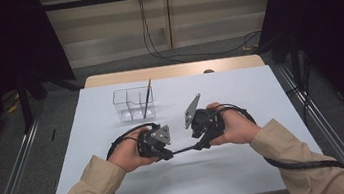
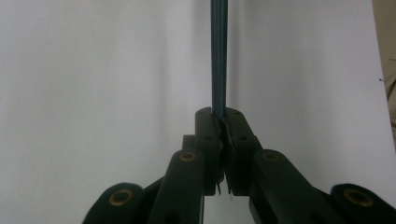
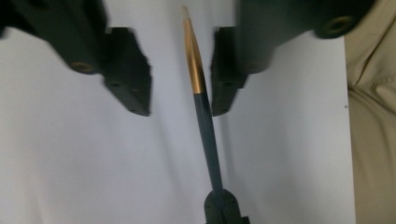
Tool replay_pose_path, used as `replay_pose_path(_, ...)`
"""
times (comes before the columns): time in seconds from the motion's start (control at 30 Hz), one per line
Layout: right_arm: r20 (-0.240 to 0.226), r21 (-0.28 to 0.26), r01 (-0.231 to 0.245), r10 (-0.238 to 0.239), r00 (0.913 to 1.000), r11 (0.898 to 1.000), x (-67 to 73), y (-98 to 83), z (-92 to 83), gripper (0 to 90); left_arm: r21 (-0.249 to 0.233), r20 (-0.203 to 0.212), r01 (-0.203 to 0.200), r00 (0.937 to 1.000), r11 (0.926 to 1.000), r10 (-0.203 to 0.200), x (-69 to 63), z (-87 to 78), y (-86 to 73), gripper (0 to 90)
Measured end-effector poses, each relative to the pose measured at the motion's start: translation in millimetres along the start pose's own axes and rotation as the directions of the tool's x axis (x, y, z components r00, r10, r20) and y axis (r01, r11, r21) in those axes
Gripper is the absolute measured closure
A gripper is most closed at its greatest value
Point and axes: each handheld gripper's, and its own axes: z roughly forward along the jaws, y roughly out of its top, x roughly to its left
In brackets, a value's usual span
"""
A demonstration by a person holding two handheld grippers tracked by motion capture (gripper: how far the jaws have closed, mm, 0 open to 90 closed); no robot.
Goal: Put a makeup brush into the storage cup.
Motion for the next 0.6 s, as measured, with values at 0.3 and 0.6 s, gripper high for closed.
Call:
replay_pose_path(0.3, -0.007, -0.163, -0.073, 0.072, 0.9974, 0.984, -7.9, -10.5, -5.8, 18.3, -0.027, -0.022, 0.021, 0.9995, 0.9994, -0.022, 1.2, -5.0, -5.0, 85.8)
replay_pose_path(0.6, -0.026, -0.348, -0.154, 0.155, 0.9876, 0.925, -13.4, -25.4, -10.0, 13.6, -0.065, -0.028, 0.052, 0.9982, 0.9965, -0.054, 1.7, -6.1, -11.0, 85.8)
